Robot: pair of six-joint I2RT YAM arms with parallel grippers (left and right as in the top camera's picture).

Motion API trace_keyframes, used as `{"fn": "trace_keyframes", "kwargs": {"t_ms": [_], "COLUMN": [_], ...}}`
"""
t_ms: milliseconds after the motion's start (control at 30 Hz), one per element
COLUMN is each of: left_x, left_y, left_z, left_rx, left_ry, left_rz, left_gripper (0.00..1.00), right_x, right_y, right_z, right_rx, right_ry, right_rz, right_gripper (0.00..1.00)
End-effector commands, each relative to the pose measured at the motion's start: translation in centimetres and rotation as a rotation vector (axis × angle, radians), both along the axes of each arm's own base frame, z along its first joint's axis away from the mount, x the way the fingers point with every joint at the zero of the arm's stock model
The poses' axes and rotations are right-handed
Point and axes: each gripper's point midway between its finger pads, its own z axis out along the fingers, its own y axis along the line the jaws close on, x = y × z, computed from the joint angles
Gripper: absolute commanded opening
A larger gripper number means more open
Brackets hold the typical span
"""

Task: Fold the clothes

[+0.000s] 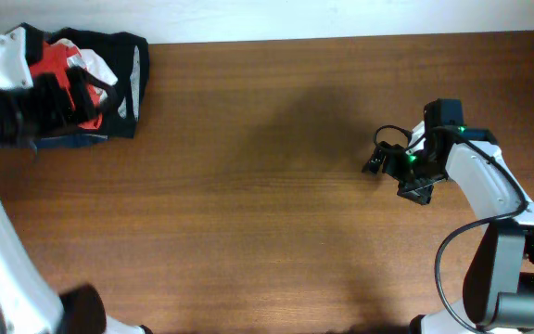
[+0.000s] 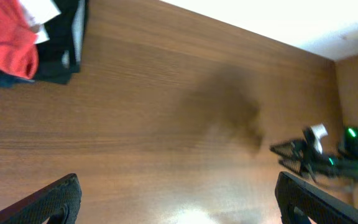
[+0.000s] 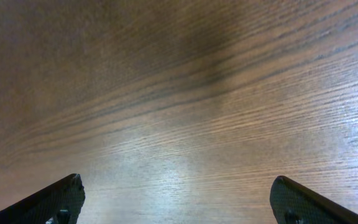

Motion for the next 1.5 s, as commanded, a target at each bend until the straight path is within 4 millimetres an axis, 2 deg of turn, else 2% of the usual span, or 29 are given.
{"fn": "trace_keyframes", "kwargs": {"t_ms": [0, 33, 67, 100, 133, 200, 300, 400, 433, 467, 533, 600, 667, 700, 800, 867, 933, 1000, 1033, 1067, 1467], "left_x": [-7.4, -10.3, -13.2, -14.8, -17.7, -21.5, -24.5, -25.4, -25.3, -24.4, -20.5, -17.0, -14.6, -13.6, -11.2, -10.1, -9.6, -9.5, -9.7, -9.7, -9.7], "left_y": [-5.7, -7.7, -8.8, -8.9, -9.0, -9.3, -9.4, -9.5, -9.5, -9.5, -9.6, -9.8, -9.1, -8.4, -4.4, -2.4, -2.7, -4.2, -5.1, -5.0, -5.0], "left_z": [3.2, 2.3, 0.7, -0.6, -2.8, -5.1, -5.0, -4.5, -4.9, -5.2, -5.5, -8.5, -11.1, -12.9, -18.3, -18.7, -20.4, -22.0, -22.6, -22.6, -22.7], "left_rx": [0.041, 0.035, 0.050, 0.068, 0.077, 0.059, 0.076, 0.081, 0.078, 0.083, 0.075, 0.099, 0.093, 0.065, -0.104, -0.063, 0.069, 0.188, 0.285, 0.330, 0.330], "left_ry": [-0.127, -0.113, -0.086, -0.066, -0.041, -0.046, -0.147, -0.203, -0.189, -0.218, -0.387, -0.619, -0.779, -0.815, -0.733, -0.815, -0.852, -0.877, -0.895, -0.908, -0.906], "left_rz": [-0.153, -0.217, -0.257, -0.265, -0.268, -0.270, -0.267, -0.267, -0.268, -0.268, -0.239, -0.245, -0.172, -0.098, 0.279, 0.385, 0.304, 0.140, 0.032, 0.012, 0.012], "left_gripper": [0.99, 0.99, 0.99, 0.99, 0.99, 0.99, 0.99, 0.99, 0.99, 0.99, 0.99, 0.99, 0.99, 0.99, 0.99, 0.99, 0.99, 0.99, 0.99, 0.99, 0.99], "right_x": [0.0, 0.0, 0.0, 0.0, 0.0, 0.0, 0.0, 0.0, 0.0, 0.0, 0.0, 0.0, 0.0, 0.0, 0.0, 0.0, 0.0, 0.0, 0.0, 0.0, 0.0], "right_y": [-0.3, -0.3, -0.3, -0.3, -0.3, -0.3, -0.3, -0.3, -0.3, -0.3, -0.3, -0.3, -0.3, -0.3, -0.3, -0.3, -0.3, -0.3, -0.3, -0.3, -0.3], "right_z": [0.1, 0.1, 0.1, 0.1, 0.1, 0.1, 0.1, 0.1, 0.1, 0.1, 0.1, 0.1, 0.1, 0.1, 0.1, 0.1, 0.1, 0.1, 0.1, 0.1, 0.1], "right_rx": [-0.009, -0.009, -0.009, -0.009, -0.009, -0.009, -0.009, -0.009, -0.009, -0.009, -0.009, -0.009, -0.009, -0.009, -0.009, -0.009, -0.009, -0.009, -0.009, -0.009, -0.009], "right_ry": [-0.003, -0.003, -0.003, -0.003, -0.003, -0.003, -0.003, -0.003, -0.003, -0.002, -0.003, -0.003, -0.003, -0.003, -0.003, -0.003, -0.003, -0.003, -0.003, -0.003, -0.002], "right_rz": [-0.005, -0.005, -0.005, -0.005, -0.005, -0.005, -0.005, -0.005, -0.005, -0.005, -0.005, -0.005, -0.005, -0.005, -0.005, -0.005, -0.005, -0.005, -0.005, -0.005, -0.005], "right_gripper": [0.99, 0.99, 0.99, 0.99, 0.99, 0.99, 0.99, 0.99, 0.99, 0.99, 0.99, 0.99, 0.99, 0.99, 0.99, 0.99, 0.99, 0.99, 0.99, 0.99, 0.99]}}
